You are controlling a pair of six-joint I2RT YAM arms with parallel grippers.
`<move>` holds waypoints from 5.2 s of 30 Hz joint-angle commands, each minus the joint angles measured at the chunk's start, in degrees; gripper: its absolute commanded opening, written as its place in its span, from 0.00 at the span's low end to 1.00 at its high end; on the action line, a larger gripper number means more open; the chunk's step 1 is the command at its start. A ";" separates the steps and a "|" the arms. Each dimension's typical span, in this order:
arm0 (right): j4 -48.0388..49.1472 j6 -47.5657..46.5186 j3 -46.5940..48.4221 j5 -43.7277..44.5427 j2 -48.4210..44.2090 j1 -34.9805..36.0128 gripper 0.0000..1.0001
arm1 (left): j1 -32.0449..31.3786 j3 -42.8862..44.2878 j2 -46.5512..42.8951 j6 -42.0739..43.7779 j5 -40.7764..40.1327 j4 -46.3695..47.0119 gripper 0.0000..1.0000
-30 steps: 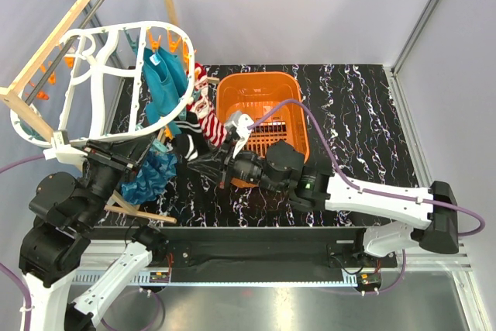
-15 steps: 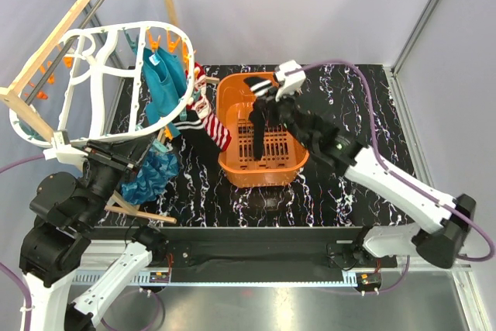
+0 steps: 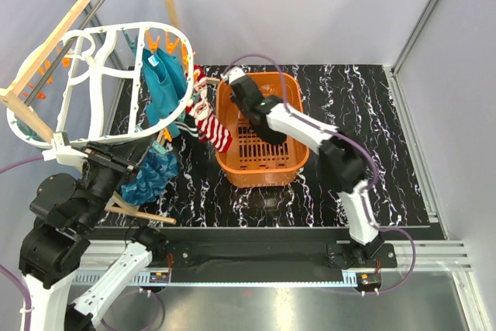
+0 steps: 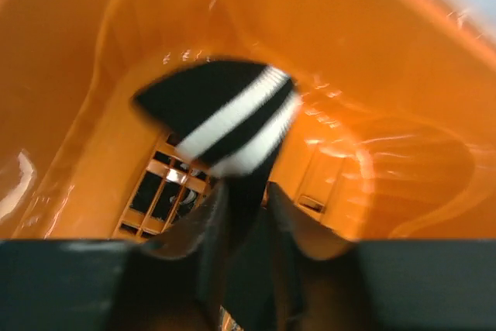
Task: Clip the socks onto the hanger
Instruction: Place the sock in the bin, then pick up the sock from the bin, then clamp the sock onto the hanger.
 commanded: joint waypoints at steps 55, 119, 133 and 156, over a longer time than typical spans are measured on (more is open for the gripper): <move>6.12 11.55 -3.64 -29.74 -8.74 -8.99 0.00 | 0.10 -2.10 -1.23 -1.84 -2.02 -4.22 0.00; 42.93 65.97 -18.98 -72.55 -26.99 20.10 0.00 | 0.01 -3.41 -5.19 0.18 3.25 2.72 0.00; 44.07 66.41 -16.60 -72.73 -25.06 20.10 0.00 | 0.01 -3.33 -5.36 0.01 3.52 2.46 0.00; 45.92 67.11 -16.08 -73.26 -21.90 19.31 0.00 | 0.01 -2.98 -5.54 -0.61 4.04 2.72 0.00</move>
